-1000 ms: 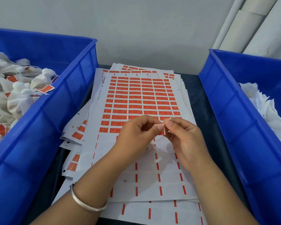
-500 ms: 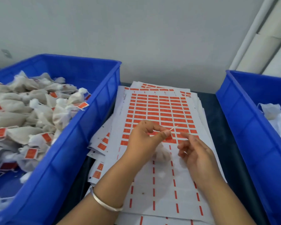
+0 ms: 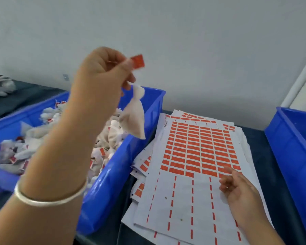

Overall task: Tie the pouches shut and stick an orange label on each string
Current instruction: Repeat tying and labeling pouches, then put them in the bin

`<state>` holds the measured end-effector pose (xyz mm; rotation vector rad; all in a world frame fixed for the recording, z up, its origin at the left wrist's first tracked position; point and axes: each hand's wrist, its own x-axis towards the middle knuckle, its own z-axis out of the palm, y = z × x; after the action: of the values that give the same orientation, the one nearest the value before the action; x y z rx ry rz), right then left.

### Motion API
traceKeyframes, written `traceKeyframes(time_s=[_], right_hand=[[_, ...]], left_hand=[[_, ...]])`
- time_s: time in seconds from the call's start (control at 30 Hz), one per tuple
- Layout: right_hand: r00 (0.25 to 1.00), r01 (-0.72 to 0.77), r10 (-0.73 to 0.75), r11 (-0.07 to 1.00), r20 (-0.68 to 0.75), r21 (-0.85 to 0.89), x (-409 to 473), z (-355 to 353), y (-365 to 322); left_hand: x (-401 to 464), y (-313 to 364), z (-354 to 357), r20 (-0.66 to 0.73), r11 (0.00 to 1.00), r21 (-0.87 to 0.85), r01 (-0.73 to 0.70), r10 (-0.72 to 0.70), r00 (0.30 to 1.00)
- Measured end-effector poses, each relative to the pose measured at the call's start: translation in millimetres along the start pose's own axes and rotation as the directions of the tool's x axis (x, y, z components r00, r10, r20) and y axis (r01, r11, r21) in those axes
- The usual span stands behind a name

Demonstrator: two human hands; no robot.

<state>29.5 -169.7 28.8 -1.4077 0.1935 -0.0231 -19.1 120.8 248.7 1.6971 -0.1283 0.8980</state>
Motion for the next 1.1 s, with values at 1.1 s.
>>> traceKeyframes(time_s=[1.1], right_hand=[[0.907, 0.417, -0.2, 0.537, 0.37, -0.733, -102, 6, -121]], left_hand=[[-123, -51, 97, 0.682, 0.773, 0.618, -0.14, -0.44, 0.584]])
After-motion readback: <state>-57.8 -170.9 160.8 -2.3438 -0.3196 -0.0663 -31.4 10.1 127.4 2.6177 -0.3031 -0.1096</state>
